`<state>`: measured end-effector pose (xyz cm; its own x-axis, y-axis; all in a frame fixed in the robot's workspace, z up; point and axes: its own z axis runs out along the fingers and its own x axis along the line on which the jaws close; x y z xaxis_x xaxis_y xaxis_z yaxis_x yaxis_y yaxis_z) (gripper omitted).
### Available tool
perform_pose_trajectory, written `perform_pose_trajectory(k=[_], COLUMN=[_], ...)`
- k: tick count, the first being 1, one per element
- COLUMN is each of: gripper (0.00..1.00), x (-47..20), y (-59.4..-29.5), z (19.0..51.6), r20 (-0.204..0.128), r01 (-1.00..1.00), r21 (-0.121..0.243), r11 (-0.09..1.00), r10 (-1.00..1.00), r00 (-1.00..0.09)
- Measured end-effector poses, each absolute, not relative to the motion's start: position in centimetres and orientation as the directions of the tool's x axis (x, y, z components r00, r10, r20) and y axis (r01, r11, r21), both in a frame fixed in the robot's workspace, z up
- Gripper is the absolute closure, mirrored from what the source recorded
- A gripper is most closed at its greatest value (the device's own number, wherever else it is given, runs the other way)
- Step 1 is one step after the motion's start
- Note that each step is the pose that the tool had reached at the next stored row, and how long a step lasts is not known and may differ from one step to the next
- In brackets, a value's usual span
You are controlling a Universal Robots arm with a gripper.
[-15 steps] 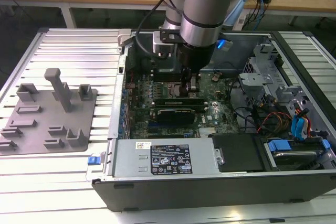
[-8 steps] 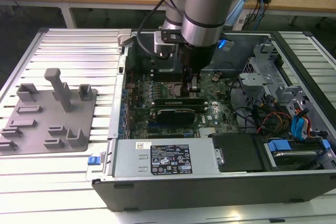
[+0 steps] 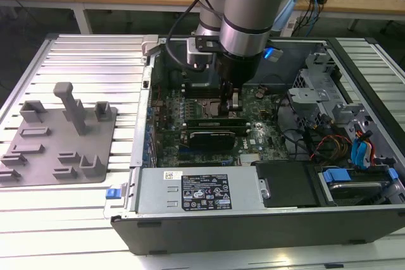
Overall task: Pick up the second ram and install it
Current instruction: 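Press down the second ram until it locks into place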
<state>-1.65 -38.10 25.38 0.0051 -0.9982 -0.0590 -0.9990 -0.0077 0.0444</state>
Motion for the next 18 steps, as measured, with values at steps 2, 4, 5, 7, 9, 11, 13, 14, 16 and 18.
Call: perform_pose_trajectory(k=[2,4,5,7,9,11,13,14,16,18], gripper=[0.92,0.92,0.92,0.92,0.92,0.92,0.92,0.92,0.92,0.92], x=[-1.6,-1.6,-1.6,-1.6,-1.4,-1.3,-0.7,-0.5,-0.1,0.5], y=[-38.1,-38.1,-38.1,-38.1,-38.1,-38.1,-38.1,-38.1,-38.1,-38.1], z=[25.4,25.4,25.4,25.4,25.4,25.4,25.4,25.4,25.4,25.4], r20=[-0.059,-0.059,-0.059,-0.059,-0.059,-0.059,-0.059,-0.059,-0.059,-0.059], r01=[-0.999,-0.999,-0.999,-0.999,-0.999,-0.999,-0.999,-0.999,-0.999,-0.999], r21=[0.044,0.044,0.044,0.044,0.044,0.044,0.044,0.044,0.044,0.044], r11=[-0.008,-0.008,-0.008,-0.008,-0.008,-0.008,-0.008,-0.008,-0.008,-0.008], r10=[-0.998,-0.998,-0.998,-0.998,-0.998,-0.998,-0.998,-0.998,-0.998,-0.998], r00=[0.005,0.005,0.005,0.005,0.005,0.005,0.005,0.005,0.005,0.005])
